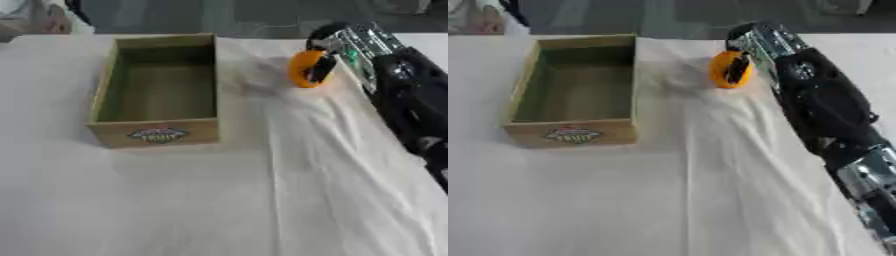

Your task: Pick up objects on the table and place them in the box.

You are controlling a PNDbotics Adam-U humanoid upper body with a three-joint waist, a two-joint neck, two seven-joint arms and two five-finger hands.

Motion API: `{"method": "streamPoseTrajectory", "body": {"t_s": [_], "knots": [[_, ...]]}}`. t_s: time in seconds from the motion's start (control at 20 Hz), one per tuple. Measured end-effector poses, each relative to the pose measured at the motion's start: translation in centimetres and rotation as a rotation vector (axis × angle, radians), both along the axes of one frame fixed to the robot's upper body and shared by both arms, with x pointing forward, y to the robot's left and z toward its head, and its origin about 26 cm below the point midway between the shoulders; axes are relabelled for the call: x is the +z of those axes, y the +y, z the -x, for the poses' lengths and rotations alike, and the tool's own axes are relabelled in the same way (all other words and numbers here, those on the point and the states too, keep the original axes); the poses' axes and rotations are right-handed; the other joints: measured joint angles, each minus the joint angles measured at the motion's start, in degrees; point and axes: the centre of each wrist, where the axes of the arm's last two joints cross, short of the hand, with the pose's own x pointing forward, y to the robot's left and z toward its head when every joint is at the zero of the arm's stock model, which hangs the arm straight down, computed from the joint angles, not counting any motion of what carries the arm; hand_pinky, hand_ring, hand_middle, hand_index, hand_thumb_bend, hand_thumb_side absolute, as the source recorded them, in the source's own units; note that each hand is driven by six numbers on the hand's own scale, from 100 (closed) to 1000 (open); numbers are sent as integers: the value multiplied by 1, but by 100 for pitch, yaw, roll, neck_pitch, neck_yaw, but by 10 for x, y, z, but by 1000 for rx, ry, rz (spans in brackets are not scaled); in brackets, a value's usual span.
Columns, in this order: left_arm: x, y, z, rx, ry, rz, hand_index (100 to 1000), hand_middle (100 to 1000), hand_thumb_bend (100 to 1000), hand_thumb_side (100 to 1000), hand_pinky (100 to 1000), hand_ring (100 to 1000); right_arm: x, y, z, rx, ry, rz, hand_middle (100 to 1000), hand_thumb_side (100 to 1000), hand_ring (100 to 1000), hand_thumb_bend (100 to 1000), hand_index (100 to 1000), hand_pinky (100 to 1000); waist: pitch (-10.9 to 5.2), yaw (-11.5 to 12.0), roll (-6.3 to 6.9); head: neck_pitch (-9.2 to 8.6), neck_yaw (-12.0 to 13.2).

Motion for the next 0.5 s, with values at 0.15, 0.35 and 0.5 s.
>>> {"method": "streamPoseTrajectory", "body": {"t_s": [0.15,0.35,0.5], "knots": [[0,0,0,0,0,1,851,652,100,899,635,744,-1,3,0,2,-38,-10,583,341,839,100,611,726,0,-1,0,-3,0],[-1,-1,0,-2,1,7,851,652,100,898,634,744,-1,3,0,-4,-81,-23,556,315,825,100,542,718,-6,-8,0,-4,0],[-1,-1,0,-2,1,7,851,652,100,896,634,744,0,4,1,-3,-104,-35,538,264,813,100,528,715,-19,-17,0,-4,0]]}}
